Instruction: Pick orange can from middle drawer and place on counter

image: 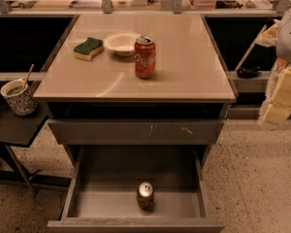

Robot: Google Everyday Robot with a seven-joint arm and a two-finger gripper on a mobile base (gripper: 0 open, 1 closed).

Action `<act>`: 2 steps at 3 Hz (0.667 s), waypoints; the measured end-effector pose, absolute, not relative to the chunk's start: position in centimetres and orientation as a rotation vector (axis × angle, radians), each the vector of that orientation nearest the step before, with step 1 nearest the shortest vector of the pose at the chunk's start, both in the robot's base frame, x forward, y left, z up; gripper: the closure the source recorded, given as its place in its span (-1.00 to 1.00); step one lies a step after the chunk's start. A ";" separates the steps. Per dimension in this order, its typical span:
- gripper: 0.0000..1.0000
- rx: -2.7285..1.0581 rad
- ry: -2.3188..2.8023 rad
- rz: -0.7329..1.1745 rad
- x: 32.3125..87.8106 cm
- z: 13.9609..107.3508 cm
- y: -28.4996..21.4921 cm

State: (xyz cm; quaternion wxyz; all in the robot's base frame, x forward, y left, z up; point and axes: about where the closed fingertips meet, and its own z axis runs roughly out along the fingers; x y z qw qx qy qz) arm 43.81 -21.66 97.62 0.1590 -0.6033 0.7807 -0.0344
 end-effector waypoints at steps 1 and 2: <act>-1.00 -1.725 2.232 -0.098 43.8 97.6 -21.7; -1.00 -1.729 2.203 -0.074 43.2 95.5 -21.3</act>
Offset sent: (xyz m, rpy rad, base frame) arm -0.0190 0.0102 -0.0648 0.0676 -0.0029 0.0526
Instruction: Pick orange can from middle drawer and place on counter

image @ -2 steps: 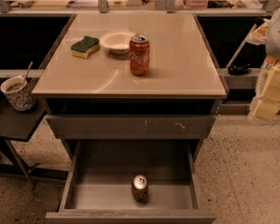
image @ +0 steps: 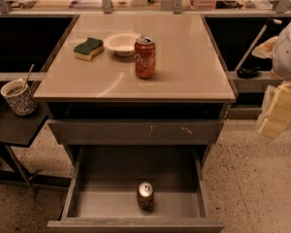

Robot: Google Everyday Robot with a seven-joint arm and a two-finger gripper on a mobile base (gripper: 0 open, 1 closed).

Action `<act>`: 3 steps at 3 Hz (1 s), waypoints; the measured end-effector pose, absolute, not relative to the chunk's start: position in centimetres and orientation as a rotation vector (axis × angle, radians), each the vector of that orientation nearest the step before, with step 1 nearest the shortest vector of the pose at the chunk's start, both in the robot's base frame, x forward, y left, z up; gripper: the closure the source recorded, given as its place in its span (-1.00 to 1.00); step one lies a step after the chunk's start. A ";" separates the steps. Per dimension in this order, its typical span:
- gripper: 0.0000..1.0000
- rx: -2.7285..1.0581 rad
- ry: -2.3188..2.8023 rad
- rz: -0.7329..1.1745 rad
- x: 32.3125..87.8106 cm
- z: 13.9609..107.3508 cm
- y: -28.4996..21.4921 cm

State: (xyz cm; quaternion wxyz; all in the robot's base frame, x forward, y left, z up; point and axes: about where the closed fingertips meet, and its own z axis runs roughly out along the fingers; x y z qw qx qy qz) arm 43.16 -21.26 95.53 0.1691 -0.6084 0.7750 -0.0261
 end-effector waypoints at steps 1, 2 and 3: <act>-1.00 -1.738 2.141 0.123 42.0 87.7 -20.2; -1.00 -1.645 2.077 0.466 40.1 76.3 -17.7; -1.00 -1.534 2.039 0.738 38.1 65.7 -14.2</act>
Offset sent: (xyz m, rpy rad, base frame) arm -0.0668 0.0790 -0.4095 0.7719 0.3495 0.0389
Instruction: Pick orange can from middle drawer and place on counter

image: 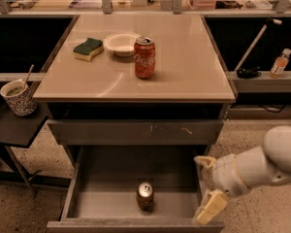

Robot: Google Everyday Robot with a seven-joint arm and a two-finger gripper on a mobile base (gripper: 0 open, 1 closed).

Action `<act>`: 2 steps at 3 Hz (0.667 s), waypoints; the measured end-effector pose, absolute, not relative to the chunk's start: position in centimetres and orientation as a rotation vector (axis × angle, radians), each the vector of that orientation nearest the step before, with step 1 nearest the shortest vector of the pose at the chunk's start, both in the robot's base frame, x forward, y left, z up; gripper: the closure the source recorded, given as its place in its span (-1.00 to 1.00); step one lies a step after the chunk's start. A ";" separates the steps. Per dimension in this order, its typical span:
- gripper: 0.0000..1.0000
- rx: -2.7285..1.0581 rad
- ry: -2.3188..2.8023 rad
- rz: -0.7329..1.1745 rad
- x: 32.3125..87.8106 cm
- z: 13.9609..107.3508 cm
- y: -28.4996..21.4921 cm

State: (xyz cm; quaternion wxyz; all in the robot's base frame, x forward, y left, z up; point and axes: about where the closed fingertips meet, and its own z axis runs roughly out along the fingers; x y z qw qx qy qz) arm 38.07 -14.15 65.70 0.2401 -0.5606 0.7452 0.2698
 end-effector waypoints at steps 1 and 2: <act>-1.00 -1.438 2.005 0.930 36.9 58.3 -11.4; -1.00 -1.403 2.009 1.018 36.1 55.6 -10.6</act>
Offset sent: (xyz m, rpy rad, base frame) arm -0.0108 0.0249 -0.0658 0.1223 0.0698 -0.0081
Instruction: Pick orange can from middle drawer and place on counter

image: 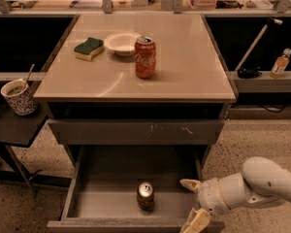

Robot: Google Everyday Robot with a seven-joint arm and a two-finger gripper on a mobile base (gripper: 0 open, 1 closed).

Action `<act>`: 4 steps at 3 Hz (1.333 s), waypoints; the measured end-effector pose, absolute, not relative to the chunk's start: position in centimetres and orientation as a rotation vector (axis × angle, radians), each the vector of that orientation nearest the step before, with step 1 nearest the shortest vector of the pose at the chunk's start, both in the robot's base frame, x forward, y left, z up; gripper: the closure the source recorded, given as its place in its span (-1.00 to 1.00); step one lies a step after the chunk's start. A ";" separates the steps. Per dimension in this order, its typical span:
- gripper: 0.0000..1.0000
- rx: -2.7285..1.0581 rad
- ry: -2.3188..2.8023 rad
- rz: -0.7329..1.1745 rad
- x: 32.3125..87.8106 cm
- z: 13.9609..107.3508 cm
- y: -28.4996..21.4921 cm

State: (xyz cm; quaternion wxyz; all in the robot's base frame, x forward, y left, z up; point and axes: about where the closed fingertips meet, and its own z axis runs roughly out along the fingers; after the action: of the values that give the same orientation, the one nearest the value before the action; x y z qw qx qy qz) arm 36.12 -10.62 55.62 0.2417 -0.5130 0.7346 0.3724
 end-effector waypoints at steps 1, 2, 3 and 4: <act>-1.00 -1.324 2.061 0.978 36.4 54.8 -10.7; -1.00 -1.126 2.125 0.953 35.7 53.2 -9.8; -1.00 -0.968 2.134 0.803 37.5 53.5 -10.4; -1.00 -0.904 2.136 0.690 39.7 53.3 -11.6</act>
Offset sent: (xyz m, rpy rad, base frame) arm 0.1093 -0.0653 -0.0649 -0.1515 -0.2909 -0.9041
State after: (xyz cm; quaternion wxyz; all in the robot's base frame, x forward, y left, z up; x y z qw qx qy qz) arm 39.75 -11.62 53.32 0.3529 -0.3496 0.8259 0.2667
